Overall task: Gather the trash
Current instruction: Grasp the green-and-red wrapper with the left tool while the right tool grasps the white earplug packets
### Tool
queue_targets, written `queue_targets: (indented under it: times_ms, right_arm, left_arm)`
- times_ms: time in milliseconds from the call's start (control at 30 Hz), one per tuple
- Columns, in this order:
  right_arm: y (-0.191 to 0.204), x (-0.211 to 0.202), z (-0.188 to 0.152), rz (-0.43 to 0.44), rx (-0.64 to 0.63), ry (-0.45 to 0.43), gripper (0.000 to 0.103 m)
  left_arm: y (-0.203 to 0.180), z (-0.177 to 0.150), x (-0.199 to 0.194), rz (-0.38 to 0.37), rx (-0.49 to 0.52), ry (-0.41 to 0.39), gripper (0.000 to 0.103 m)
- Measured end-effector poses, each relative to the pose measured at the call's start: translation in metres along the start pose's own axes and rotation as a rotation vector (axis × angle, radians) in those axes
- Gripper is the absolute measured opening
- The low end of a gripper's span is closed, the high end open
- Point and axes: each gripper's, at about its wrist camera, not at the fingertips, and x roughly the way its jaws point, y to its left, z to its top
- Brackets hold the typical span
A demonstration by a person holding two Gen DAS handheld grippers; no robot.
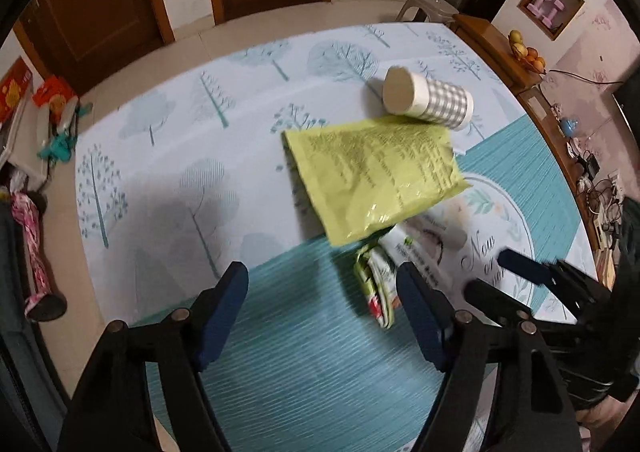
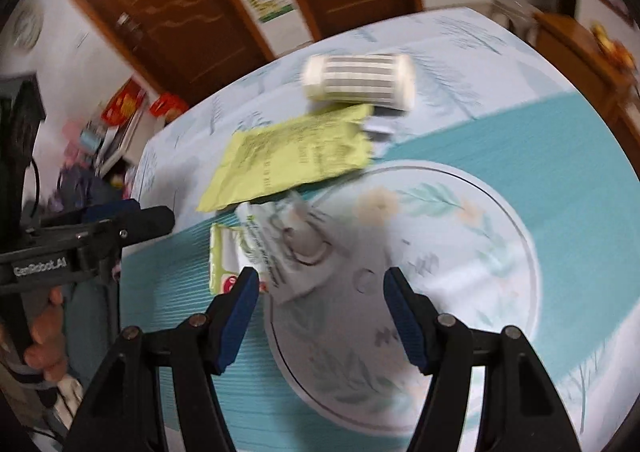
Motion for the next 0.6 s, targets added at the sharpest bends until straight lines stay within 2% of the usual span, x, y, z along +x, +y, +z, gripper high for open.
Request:
queue_targets:
  times_ms: [100,300,333,367,400,500,600]
  right_arm:
    - [0.016,0.016,0.007,-0.013,-0.092,0.012,0.065]
    - [0.020,0.047,0.013,-0.039,-0.171,0.074,0.062]
    - [0.019,0.046,0.011,-0.040,-0.175,0.055,0.059]
    - [0.018,0.045,0.011,-0.035,-0.175,0.050,0.041]
    - [0.015,0.044,0.010,-0.030,-0.166,0.055,0.034]
    - [0.008,0.043,0.007,-0.031,-0.132,0.050,0.021]
    - [-0.003,0.036,0.003,-0.010,-0.071,0.050,0.020]
  left_arm:
    - [0.005,-0.006,0.002,-0.039,-0.011,0.022,0.075]
    - [0.005,-0.015,0.012,-0.101,-0.030,0.058,0.075]
    - [0.003,-0.015,0.016,-0.109,-0.031,0.067,0.075]
    - [0.001,-0.017,0.018,-0.115,-0.031,0.071,0.075]
    - [-0.002,-0.017,0.022,-0.123,-0.030,0.076,0.075]
    - [-0.009,-0.018,0.031,-0.135,-0.037,0.091,0.074]
    - [-0.018,-0.016,0.040,-0.170,-0.052,0.112,0.073]
